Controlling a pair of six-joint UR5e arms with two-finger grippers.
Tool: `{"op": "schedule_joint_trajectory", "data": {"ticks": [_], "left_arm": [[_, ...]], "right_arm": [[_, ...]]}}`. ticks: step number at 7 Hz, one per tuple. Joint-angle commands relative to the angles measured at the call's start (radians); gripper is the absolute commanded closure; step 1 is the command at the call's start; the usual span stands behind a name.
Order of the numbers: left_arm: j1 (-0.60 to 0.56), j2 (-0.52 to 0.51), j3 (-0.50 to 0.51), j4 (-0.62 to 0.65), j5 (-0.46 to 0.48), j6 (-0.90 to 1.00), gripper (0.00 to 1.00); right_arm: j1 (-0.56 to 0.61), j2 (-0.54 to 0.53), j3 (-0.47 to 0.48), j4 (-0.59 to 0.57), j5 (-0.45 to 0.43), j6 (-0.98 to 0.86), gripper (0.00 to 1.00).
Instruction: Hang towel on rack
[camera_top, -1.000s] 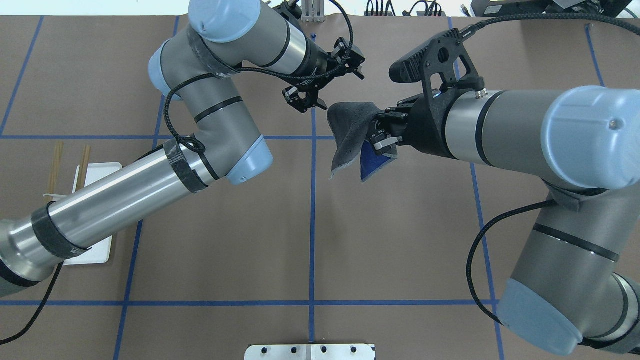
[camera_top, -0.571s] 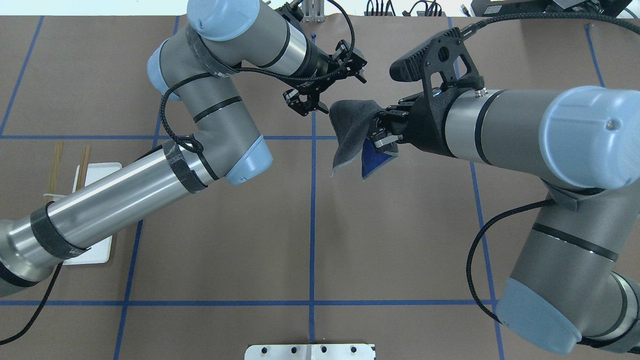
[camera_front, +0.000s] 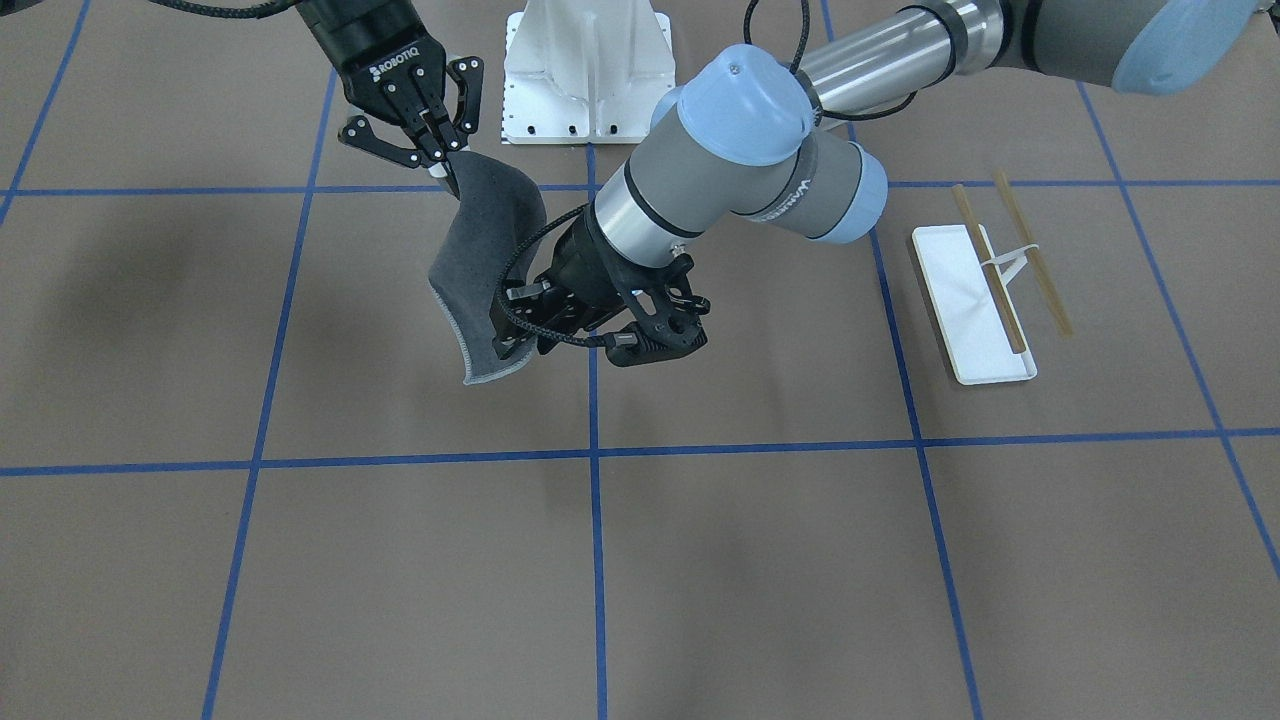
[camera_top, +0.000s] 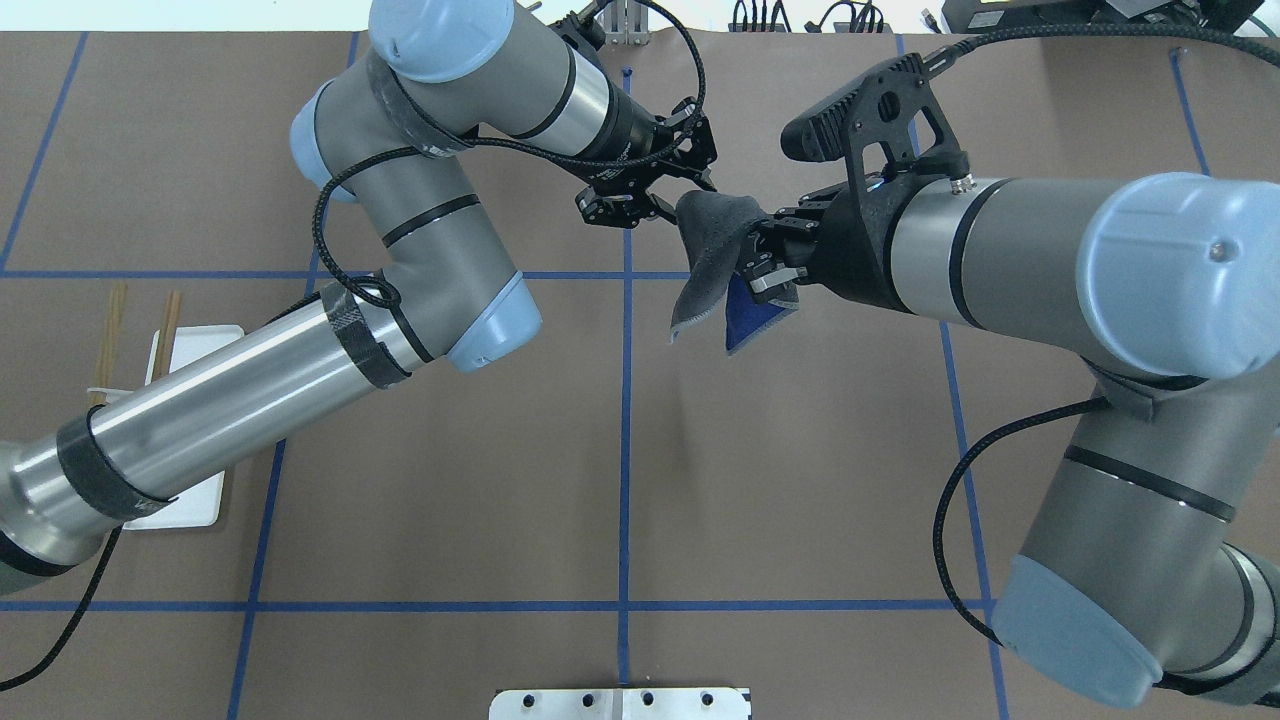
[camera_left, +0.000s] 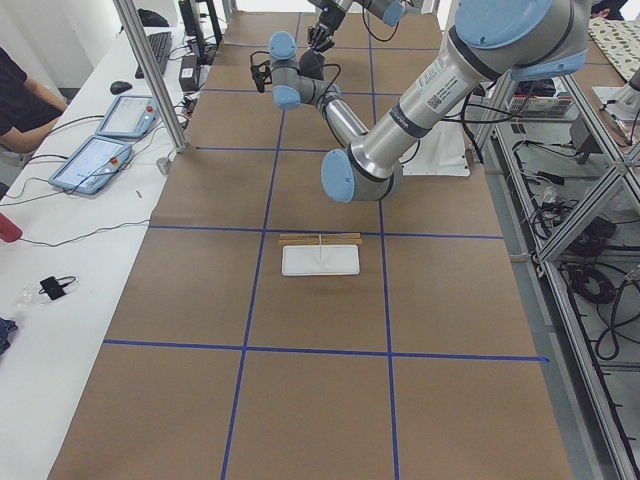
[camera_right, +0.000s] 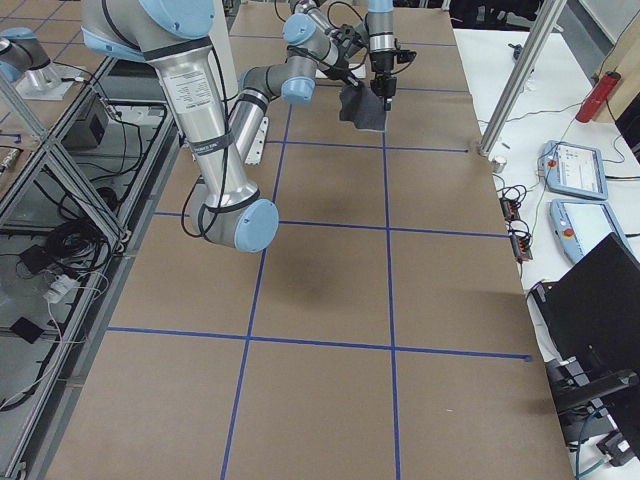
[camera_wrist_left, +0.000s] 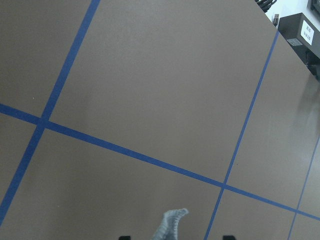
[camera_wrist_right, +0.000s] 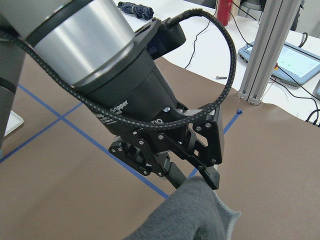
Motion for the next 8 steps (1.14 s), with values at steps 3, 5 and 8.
{"op": "schedule_joint_trajectory", "data": {"ticks": [3,5,8], "left_arm": [[-0.004,0.0,-0.007,0.008,-0.018,-0.003,0.78],[-0.012,0.002,-0.013,0.012,-0.022,-0.004,1.0],[-0.135,0.011,-0.033,0.06,-0.184,-0.001,1.0]], "right_arm": [[-0.001,0.0,-0.003,0.0,0.0,0.0,1.0],[-0.001,-0.005,-0.002,0.0,0.001,0.001,1.0],[0.002,-0.052,0.047,-0.011,0.038,0.225,0.0]]}}
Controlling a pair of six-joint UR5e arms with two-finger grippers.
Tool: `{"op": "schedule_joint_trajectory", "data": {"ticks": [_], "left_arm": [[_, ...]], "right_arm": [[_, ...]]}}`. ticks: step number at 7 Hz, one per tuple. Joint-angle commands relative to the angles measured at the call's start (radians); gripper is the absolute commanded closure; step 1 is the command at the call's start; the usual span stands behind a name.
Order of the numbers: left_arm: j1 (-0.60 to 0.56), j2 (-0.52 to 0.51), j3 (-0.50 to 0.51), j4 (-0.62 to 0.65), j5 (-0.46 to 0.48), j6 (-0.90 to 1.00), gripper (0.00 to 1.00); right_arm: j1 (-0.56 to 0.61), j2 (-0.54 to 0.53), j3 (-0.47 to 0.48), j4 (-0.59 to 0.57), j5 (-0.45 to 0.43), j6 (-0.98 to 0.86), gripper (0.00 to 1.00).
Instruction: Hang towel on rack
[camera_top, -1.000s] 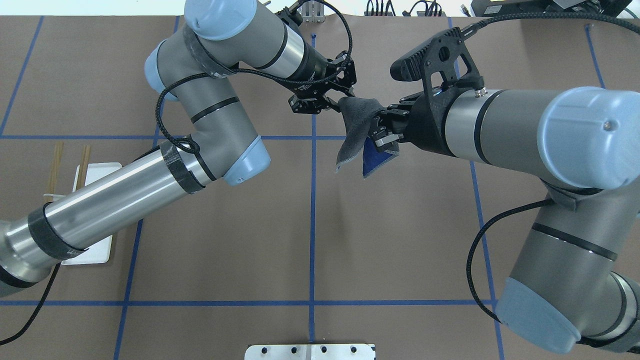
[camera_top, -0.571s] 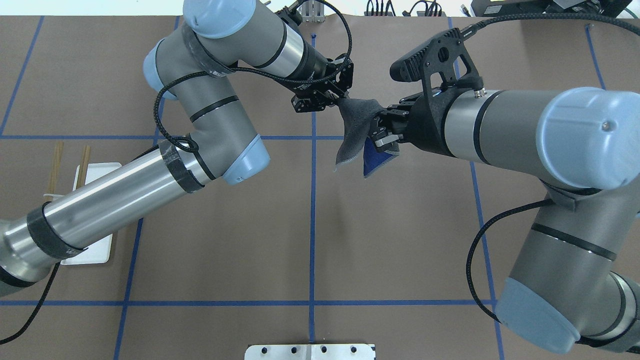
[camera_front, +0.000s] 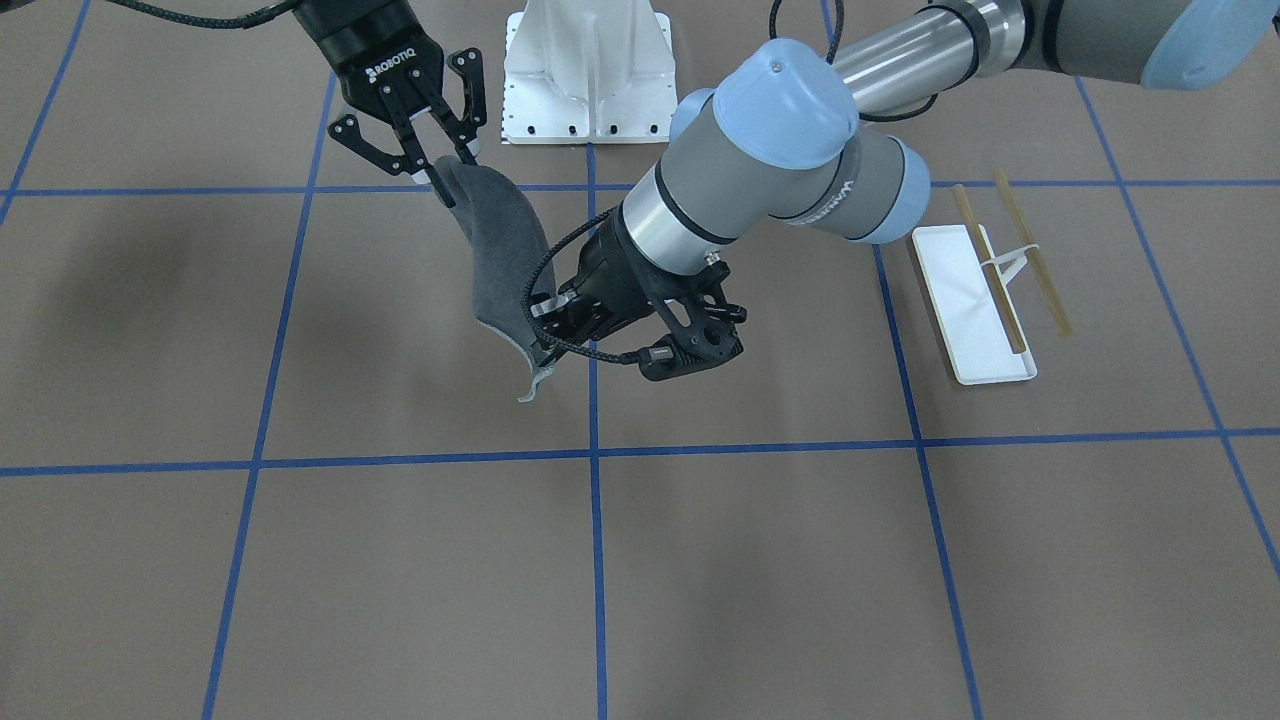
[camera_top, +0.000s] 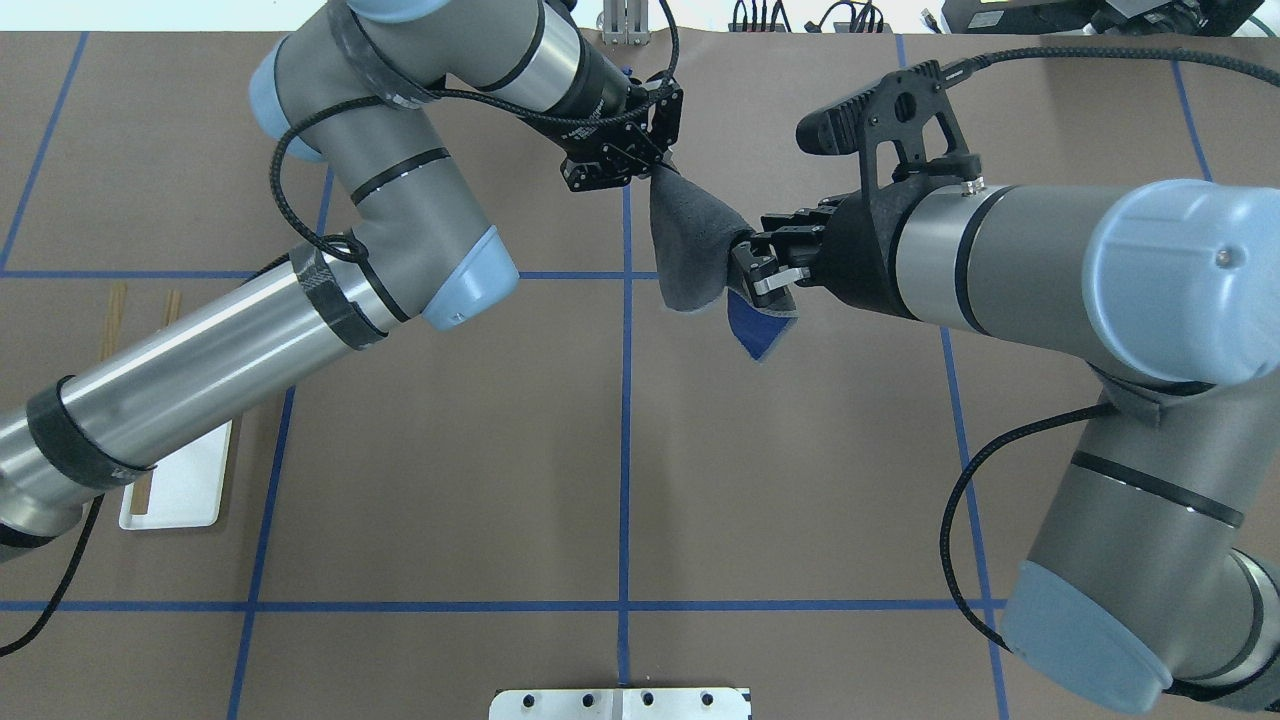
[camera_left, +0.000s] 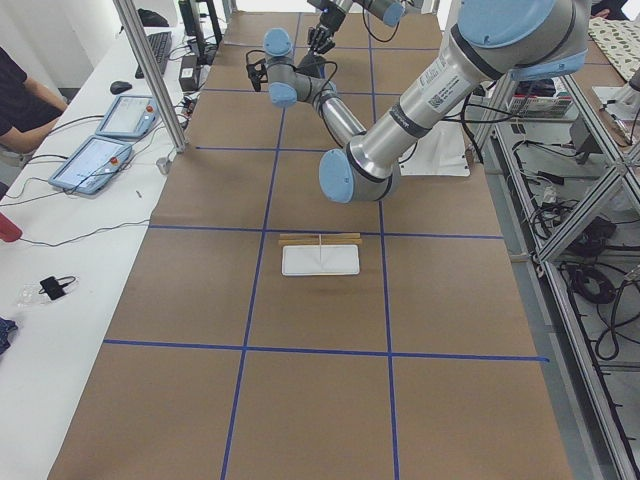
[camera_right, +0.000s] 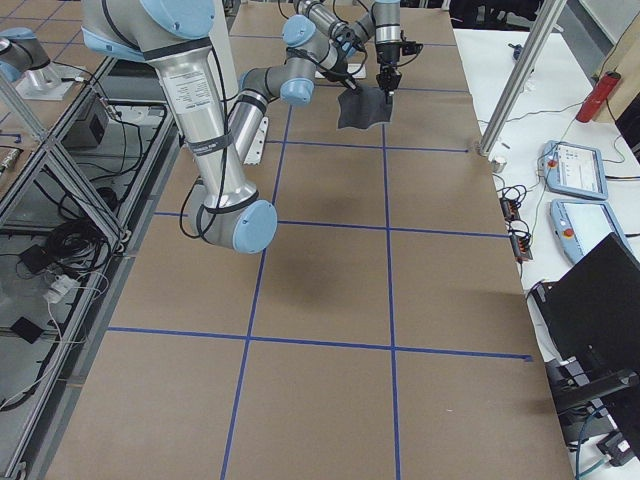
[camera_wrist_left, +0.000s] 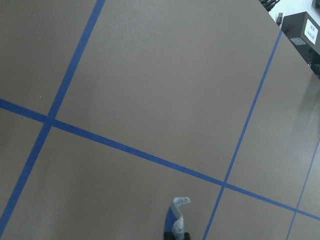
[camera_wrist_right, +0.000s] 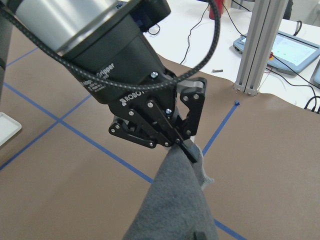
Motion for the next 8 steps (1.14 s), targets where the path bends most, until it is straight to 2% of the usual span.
{"op": "schedule_joint_trajectory", "data": {"ticks": [1,3,4,5,6,7,8], "left_arm": [[-0.106,0.067,-0.069,0.009,-0.152,0.012,1.0],[-0.256,0.181,-0.146,0.009,-0.331,0.016,1.0],[-0.32,0.236,-0.179,0.009,-0.396,0.018,1.0],[-0.36,0.314,-0.237,0.007,-0.428,0.07,1.0],[-0.402,0.394,-0.292,0.007,-0.471,0.138,1.0],[-0.425,0.43,-0.329,0.007,-0.5,0.169,1.0],[-0.424,0.483,-0.366,0.006,-0.501,0.171,1.0]], "right_arm": [[0.037,-0.073,0.033,-0.011,0.05,0.072,0.0],[0.109,-0.194,0.059,-0.161,0.06,0.084,0.0],[0.201,-0.219,0.055,-0.218,0.145,0.067,0.0],[0.344,-0.224,0.017,-0.297,0.338,-0.025,0.0],[0.501,-0.224,-0.049,-0.36,0.503,-0.209,0.0],[0.604,-0.228,-0.123,-0.414,0.599,-0.358,0.0],[0.661,-0.228,-0.195,-0.466,0.627,-0.443,0.0]]}}
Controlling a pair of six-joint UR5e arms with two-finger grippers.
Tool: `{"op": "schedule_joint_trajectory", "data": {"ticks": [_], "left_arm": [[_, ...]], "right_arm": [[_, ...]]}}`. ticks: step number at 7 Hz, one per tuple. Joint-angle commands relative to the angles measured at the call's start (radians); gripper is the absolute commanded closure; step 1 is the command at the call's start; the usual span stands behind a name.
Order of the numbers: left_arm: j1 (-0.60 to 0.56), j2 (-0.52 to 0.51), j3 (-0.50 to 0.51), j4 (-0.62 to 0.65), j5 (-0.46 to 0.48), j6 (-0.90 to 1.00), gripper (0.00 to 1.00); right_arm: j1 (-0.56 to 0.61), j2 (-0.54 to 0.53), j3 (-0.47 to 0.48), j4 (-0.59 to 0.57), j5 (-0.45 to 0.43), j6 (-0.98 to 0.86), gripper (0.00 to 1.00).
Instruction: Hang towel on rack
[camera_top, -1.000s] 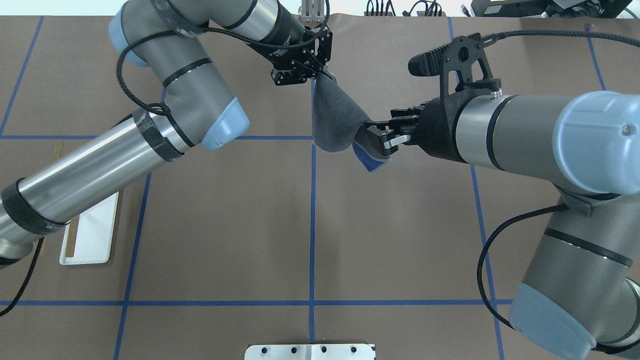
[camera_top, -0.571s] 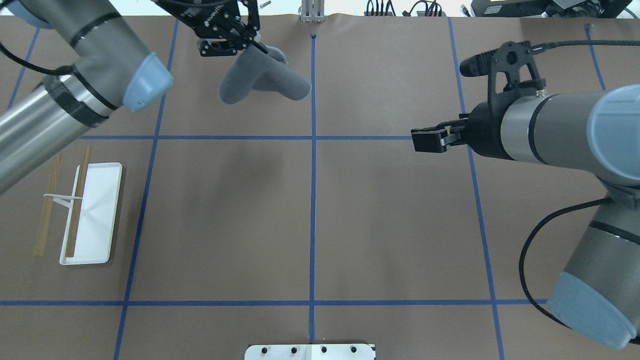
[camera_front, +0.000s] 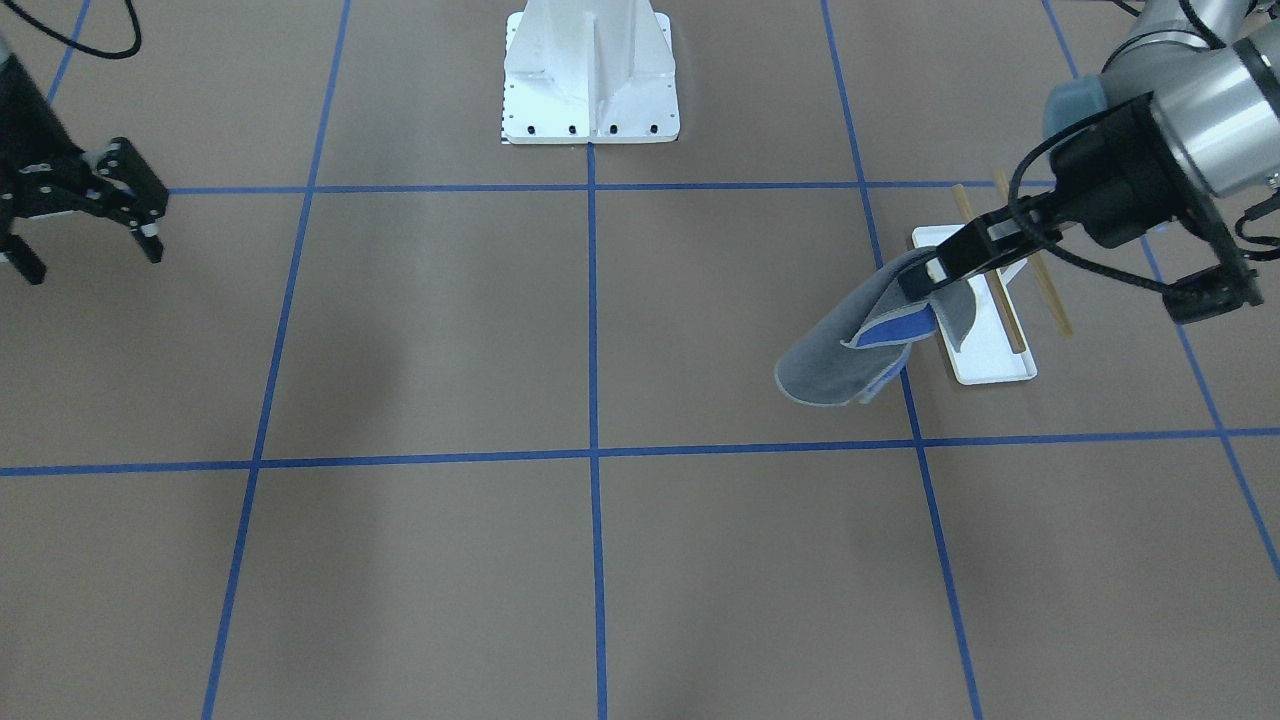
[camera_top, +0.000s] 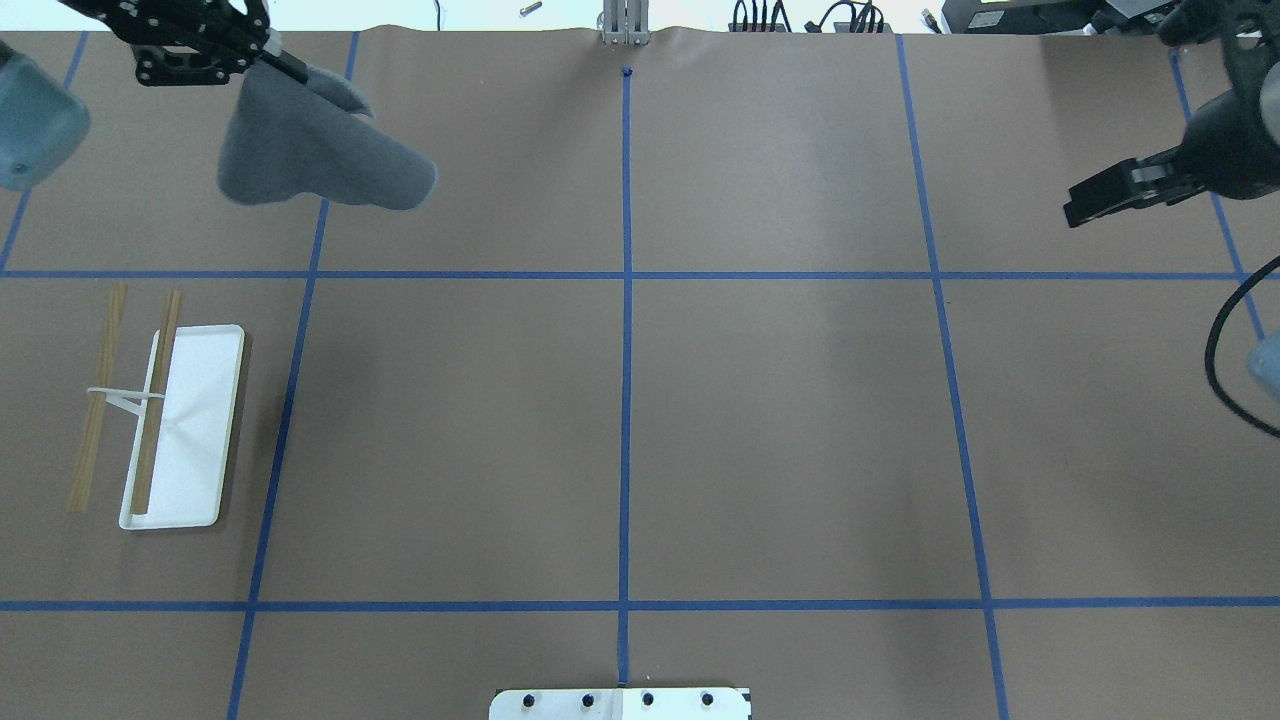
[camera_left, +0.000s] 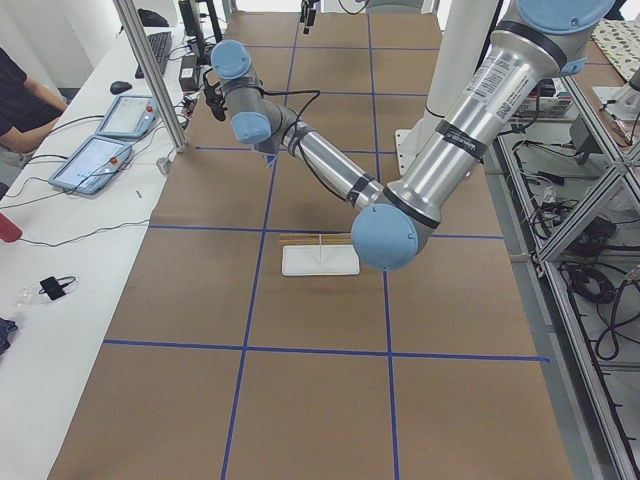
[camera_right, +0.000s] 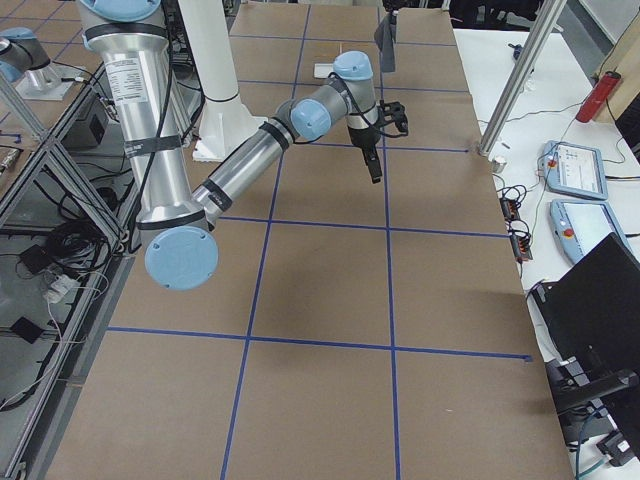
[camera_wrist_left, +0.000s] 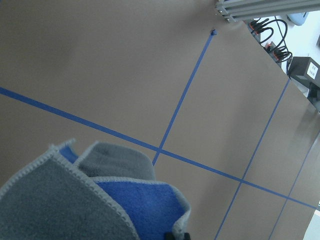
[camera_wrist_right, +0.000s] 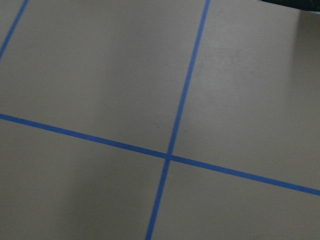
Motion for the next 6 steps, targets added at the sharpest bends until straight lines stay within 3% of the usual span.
{"op": "schedule_joint_trajectory", "data": {"ticks": [1,4,6], "left_arm": [[-0.012,0.108,-0.057,-0.016,-0.016,0.04,1.0],[-0.05,0.336,-0.11,-0.018,-0.018,0.323,1.0],[-0.082,0.469,-0.118,-0.02,-0.016,0.498,1.0]], "right_arm": [[0.135,-0.007,-0.159,-0.114,0.081,-0.191,0.0],[0.231,-0.03,-0.341,-0.239,0.142,-0.493,0.0],[0.249,-0.057,-0.353,-0.239,0.219,-0.513,0.0]]}}
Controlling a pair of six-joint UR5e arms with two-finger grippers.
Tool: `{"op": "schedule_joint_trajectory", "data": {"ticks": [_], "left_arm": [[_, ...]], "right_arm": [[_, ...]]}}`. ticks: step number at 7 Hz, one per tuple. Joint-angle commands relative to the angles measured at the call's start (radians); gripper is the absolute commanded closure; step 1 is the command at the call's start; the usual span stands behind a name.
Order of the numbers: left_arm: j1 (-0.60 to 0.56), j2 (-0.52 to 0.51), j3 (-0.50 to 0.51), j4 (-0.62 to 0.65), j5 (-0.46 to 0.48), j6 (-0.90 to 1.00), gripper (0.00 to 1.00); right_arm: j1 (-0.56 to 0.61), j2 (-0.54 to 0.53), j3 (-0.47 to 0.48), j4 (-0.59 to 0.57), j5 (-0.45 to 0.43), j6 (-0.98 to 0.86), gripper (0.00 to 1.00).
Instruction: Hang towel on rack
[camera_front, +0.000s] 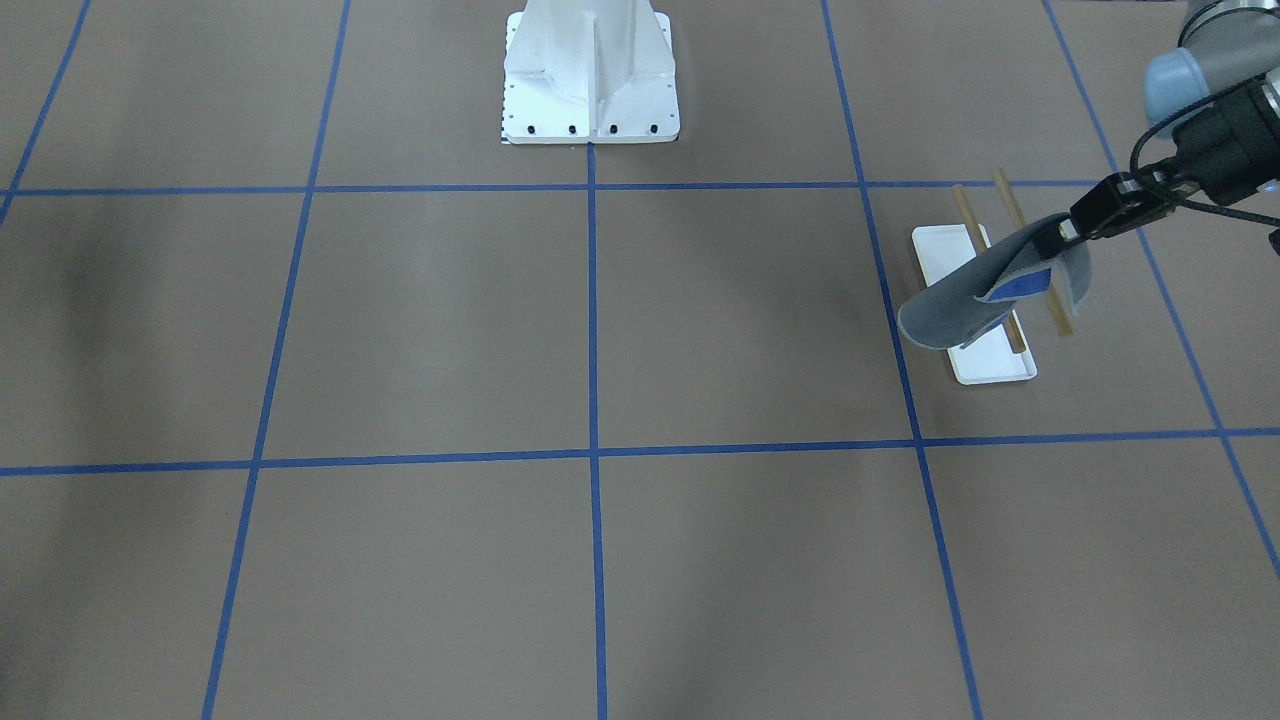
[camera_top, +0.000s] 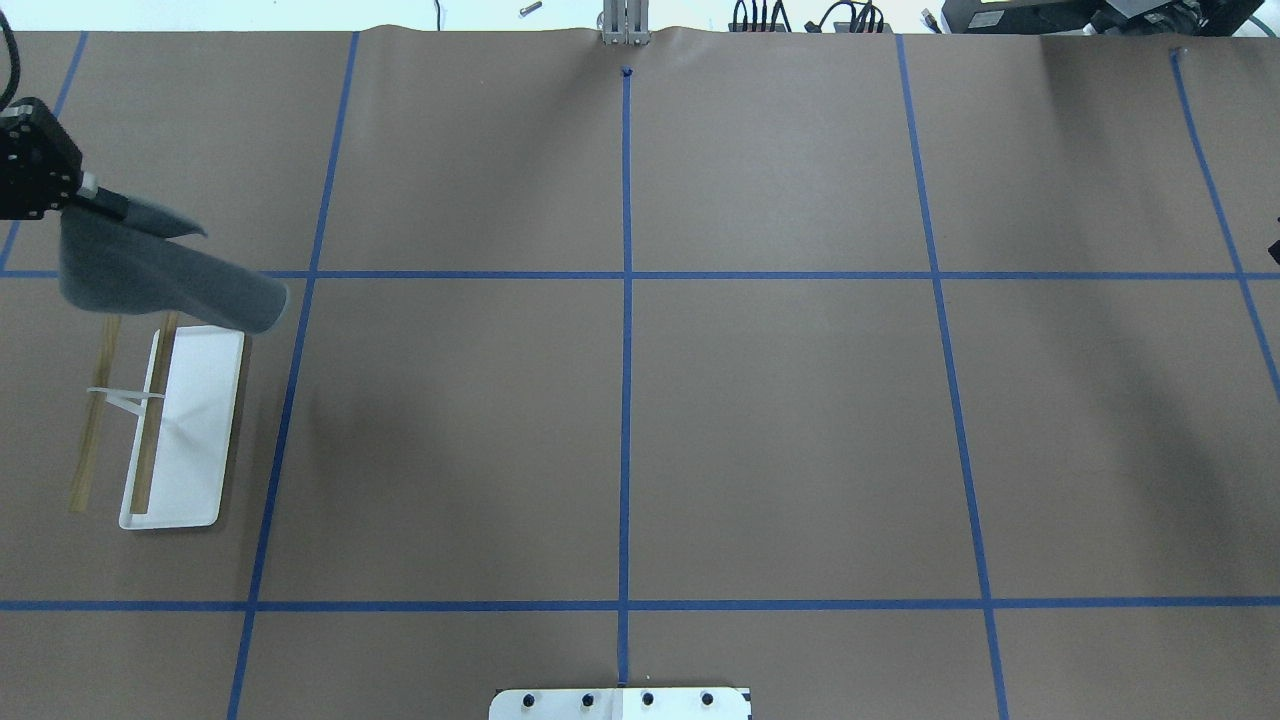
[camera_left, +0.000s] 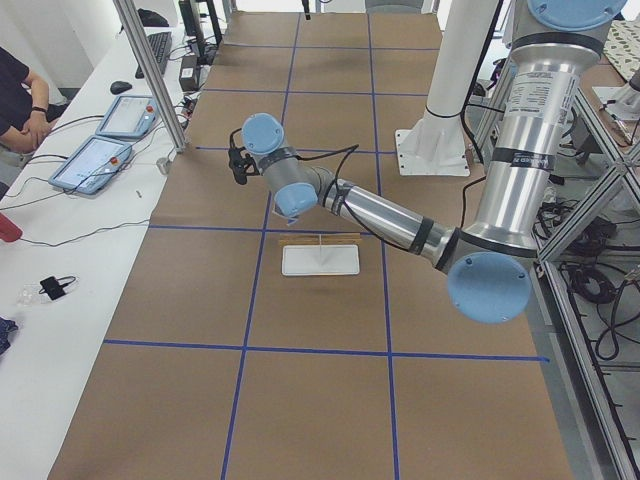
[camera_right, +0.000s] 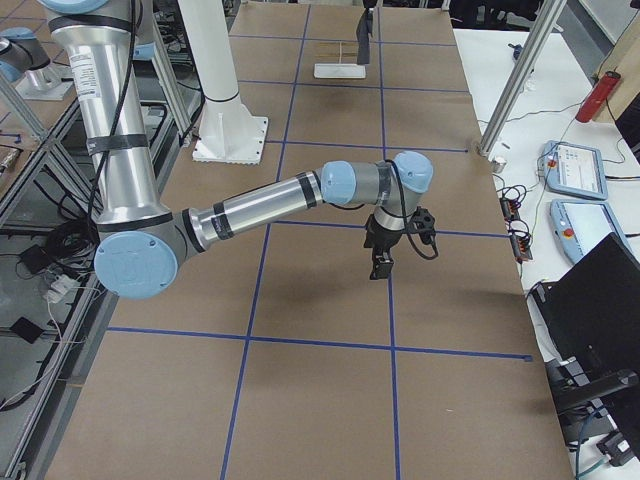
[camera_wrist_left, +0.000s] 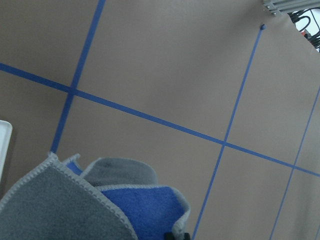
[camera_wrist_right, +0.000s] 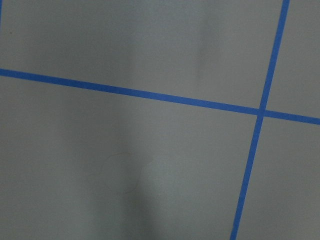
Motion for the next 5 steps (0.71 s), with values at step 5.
{"op": "schedule_joint_trajectory", "data": {"ticks": [5], "left_arm": [[-0.006,0.268,-0.006,-0.071,0.017,0.183,1.0]], "right_arm": [[0.026,-0.038,-0.013,-0.009,0.037,-0.007,0.0]]}}
